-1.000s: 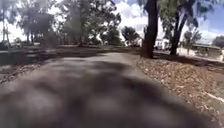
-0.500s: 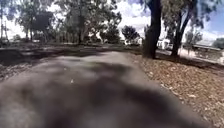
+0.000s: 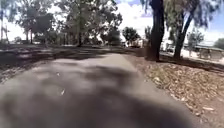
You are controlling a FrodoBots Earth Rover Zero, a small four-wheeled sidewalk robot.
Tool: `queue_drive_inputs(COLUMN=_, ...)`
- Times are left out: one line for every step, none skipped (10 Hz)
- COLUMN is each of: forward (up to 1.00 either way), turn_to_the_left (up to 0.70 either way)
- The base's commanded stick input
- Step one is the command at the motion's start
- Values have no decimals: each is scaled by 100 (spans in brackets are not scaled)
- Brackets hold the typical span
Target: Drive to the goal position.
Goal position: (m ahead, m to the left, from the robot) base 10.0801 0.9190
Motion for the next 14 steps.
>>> queue_drive_inputs(forward=70, turn_to_the_left=0)
queue_drive_inputs(forward=70, turn_to_the_left=0)
queue_drive_inputs(forward=70, turn_to_the_left=0)
queue_drive_inputs(forward=70, turn_to_the_left=0)
queue_drive_inputs(forward=70, turn_to_the_left=0)
queue_drive_inputs(forward=70, turn_to_the_left=0)
queue_drive_inputs(forward=70, turn_to_the_left=0)
queue_drive_inputs(forward=70, turn_to_the_left=0)
queue_drive_inputs(forward=70, turn_to_the_left=0)
queue_drive_inputs(forward=70, turn_to_the_left=0)
queue_drive_inputs(forward=70, turn_to_the_left=0)
queue_drive_inputs(forward=70, turn_to_the_left=0)
queue_drive_inputs(forward=70, turn_to_the_left=0)
queue_drive_inputs(forward=70, turn_to_the_left=0)
